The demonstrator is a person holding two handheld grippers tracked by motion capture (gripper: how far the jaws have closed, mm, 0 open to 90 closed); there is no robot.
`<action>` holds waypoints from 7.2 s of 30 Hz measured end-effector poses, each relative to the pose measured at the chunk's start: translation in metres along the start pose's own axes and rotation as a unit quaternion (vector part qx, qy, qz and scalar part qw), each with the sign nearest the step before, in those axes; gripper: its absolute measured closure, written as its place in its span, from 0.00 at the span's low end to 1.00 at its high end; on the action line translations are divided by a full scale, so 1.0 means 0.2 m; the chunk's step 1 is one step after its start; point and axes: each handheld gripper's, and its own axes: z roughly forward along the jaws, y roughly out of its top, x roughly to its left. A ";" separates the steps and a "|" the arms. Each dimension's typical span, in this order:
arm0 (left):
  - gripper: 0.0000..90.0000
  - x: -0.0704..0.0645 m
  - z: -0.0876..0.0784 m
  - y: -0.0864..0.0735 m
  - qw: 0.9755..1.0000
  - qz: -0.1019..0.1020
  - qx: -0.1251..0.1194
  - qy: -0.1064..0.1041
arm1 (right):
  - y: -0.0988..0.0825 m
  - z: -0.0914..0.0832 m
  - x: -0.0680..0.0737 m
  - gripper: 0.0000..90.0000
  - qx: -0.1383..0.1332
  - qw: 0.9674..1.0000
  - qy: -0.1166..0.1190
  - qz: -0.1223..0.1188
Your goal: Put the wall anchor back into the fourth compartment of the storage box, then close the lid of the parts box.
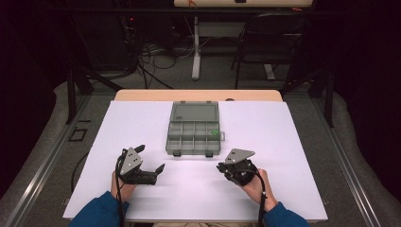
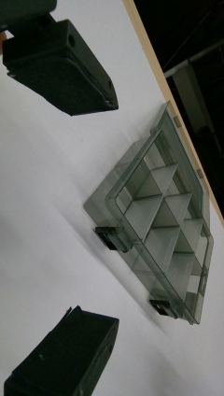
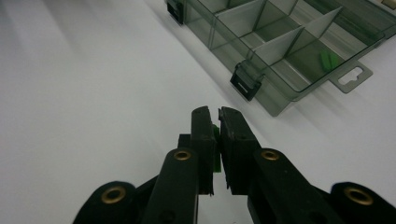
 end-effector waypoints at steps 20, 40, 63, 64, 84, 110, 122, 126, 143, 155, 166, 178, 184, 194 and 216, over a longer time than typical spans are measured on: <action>0.00 0.00 0.00 0.00 1.000 0.001 0.001 0.000 | 0.09 0.00 -0.11 0.94 -0.006 1.000 -0.025 -0.002; 0.00 0.00 0.00 0.00 1.000 0.002 0.001 -0.001 | 0.18 0.02 -0.18 0.94 -0.008 0.999 -0.035 -0.010; 0.00 0.00 0.00 0.00 1.000 0.001 0.000 -0.002 | 0.30 0.05 -0.25 0.94 -0.003 0.999 -0.046 -0.020; 0.00 0.00 0.00 0.00 1.000 0.001 0.000 -0.002 | 0.30 0.05 -0.25 0.94 -0.003 0.999 -0.046 -0.020; 0.00 0.00 0.00 0.00 1.000 0.000 0.000 -0.002 | 0.39 0.09 -0.32 0.94 0.004 0.998 -0.054 -0.026; 0.00 0.00 0.00 0.00 1.000 0.002 -0.002 0.000 | 0.50 0.22 -0.44 0.94 0.025 0.998 -0.059 -0.017; 0.00 0.00 0.00 0.00 1.000 0.002 -0.004 0.001 | 0.50 0.34 -0.48 0.94 0.049 0.997 -0.052 -0.011; 0.00 0.00 0.00 0.00 1.000 0.002 -0.003 0.001 | 0.49 0.38 -0.49 0.94 0.053 0.997 -0.050 -0.002; 0.00 0.00 0.00 0.00 1.000 0.002 -0.004 -0.001 | 0.45 0.49 -0.52 0.84 0.062 0.997 -0.048 0.029; 0.00 0.00 0.00 0.00 1.000 0.003 0.001 -0.002 | 0.40 0.35 -0.52 0.26 0.001 0.997 -0.046 0.057; 0.00 0.00 0.01 0.00 1.000 0.002 0.002 -0.005 | 0.33 0.22 -0.47 0.08 -0.035 0.998 -0.034 0.050; 0.00 0.00 0.01 0.00 1.000 0.004 0.004 -0.004 | 0.18 0.10 -0.40 0.01 -0.042 0.997 -0.037 0.043; 0.00 0.00 0.01 0.00 1.000 0.004 0.004 -0.004 | 0.12 0.07 -0.38 0.00 -0.056 0.997 -0.040 0.043; 0.00 0.00 0.00 0.00 1.000 -0.003 -0.009 -0.009 | 0.03 0.04 -0.35 0.00 -0.070 0.995 -0.042 0.052; 0.00 -0.01 0.08 0.09 0.999 0.004 0.003 -0.032 | -0.02 0.06 -0.35 0.00 -0.059 0.996 -0.039 0.045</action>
